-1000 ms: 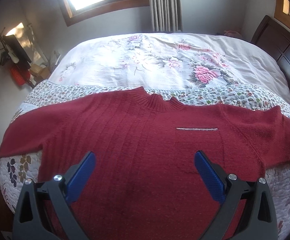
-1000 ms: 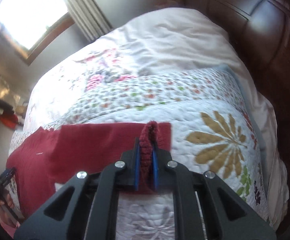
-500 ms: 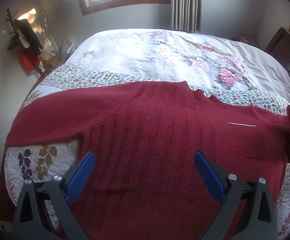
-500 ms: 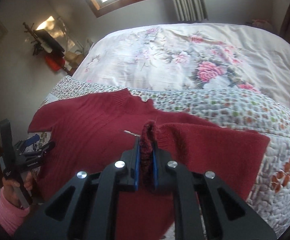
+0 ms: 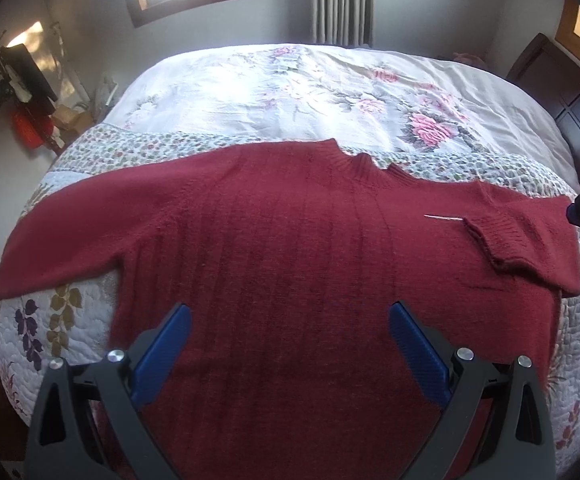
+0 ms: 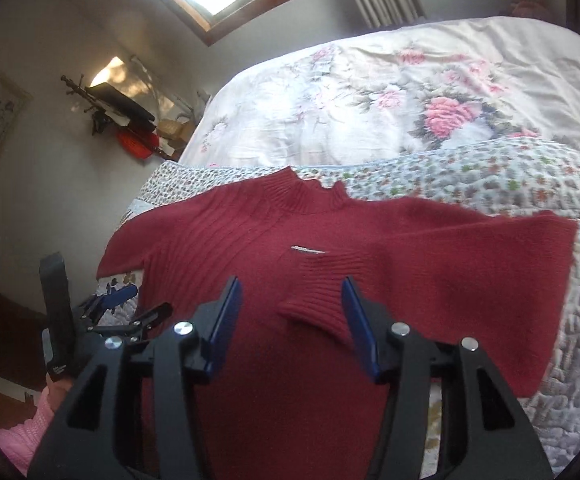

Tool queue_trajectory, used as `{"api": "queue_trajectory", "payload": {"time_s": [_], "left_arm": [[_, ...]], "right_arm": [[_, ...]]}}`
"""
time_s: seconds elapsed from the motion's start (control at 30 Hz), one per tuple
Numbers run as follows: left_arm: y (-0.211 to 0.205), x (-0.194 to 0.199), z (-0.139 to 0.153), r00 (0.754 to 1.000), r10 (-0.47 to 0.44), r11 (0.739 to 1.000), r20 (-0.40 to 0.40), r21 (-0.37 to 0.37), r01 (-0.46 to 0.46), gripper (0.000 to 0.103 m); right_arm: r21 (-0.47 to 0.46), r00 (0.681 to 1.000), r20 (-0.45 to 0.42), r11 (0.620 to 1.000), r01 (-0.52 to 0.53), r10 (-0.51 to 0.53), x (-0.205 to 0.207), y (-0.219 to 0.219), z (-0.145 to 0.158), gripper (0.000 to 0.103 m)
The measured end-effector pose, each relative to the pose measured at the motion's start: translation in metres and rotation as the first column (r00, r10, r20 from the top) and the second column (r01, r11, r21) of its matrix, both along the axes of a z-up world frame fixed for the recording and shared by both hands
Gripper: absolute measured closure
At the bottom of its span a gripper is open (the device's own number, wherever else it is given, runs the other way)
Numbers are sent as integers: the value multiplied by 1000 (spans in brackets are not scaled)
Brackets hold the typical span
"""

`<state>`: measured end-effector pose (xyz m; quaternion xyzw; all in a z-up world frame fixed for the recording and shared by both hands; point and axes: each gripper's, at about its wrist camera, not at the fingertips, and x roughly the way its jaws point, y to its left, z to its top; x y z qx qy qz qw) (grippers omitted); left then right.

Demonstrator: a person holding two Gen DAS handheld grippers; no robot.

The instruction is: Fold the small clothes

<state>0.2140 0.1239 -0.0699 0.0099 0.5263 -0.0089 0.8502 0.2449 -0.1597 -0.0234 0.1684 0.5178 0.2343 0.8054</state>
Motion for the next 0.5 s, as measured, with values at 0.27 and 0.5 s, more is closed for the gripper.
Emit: {"api": "queue_trajectory", "payload": {"time_s": [0.27,0.5], "left_arm": [[-110,36,-27,976,-162,969,-143,-212,129,4],[-160,73,-50,976,-115,979,-186,-185,80,9]], "right_arm": [[-89,984,-45,981,170,-175,-64,-101,-29,48],[-57,959,-58,960,273,-276,-119,-153,-45,44]]}}
